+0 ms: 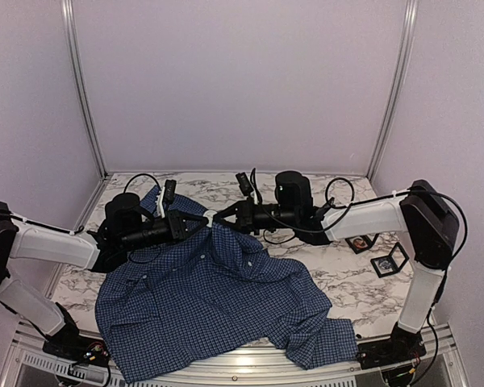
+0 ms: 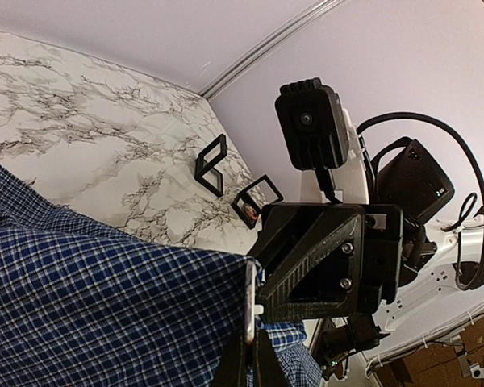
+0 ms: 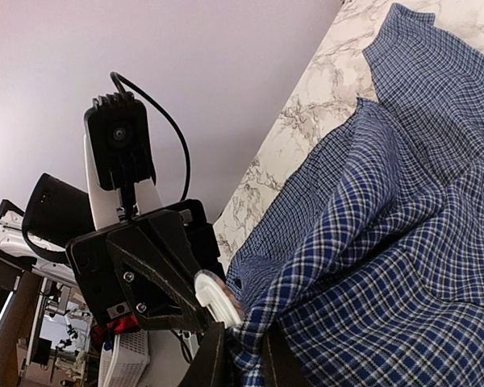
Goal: Remove the brooch from the garment
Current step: Open the brooch with the flattened clothing.
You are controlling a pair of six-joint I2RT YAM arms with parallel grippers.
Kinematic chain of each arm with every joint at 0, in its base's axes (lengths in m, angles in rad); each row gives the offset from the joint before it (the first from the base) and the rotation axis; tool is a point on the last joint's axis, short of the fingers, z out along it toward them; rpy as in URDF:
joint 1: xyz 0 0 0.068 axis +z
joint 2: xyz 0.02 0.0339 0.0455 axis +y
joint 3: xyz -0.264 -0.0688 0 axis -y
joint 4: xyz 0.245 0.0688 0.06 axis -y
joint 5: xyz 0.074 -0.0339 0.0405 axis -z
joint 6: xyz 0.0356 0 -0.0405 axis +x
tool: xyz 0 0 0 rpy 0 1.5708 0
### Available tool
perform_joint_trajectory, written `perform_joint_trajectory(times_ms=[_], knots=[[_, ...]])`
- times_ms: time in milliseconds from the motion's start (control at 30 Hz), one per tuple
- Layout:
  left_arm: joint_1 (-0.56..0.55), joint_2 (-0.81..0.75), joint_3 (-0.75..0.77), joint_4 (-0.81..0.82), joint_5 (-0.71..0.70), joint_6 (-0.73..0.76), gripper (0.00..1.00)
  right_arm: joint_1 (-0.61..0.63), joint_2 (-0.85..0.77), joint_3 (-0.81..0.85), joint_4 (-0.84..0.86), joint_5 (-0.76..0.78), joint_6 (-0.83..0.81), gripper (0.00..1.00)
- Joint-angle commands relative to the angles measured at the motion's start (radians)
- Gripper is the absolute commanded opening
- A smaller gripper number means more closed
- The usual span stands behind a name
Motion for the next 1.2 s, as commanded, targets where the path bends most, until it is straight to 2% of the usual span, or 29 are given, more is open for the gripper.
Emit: perform_joint_trajectory(times_ms=[0,533,833,1167], knots=[[-0.020,-0.031,0.036,-0.010,0.029,0.028,0.00,0.001,0.007,0.050,-0.042,0.001,-0.036,0.14],[-0.046,-0.042,0.064,-0.061,0.040,0.085,0.00,0.002,0.014,0.071,-0.078,0.009,-0.053,0.15],[-0.037,-0.056,0.030,-0.095,-0.033,0.065,0.00,0.001,-0.018,0.063,-0.112,0.038,-0.083,0.17],[-0.024,-0.062,0.006,-0.140,-0.075,0.047,0.00,0.002,-0.053,0.053,-0.146,0.070,-0.128,0.25]])
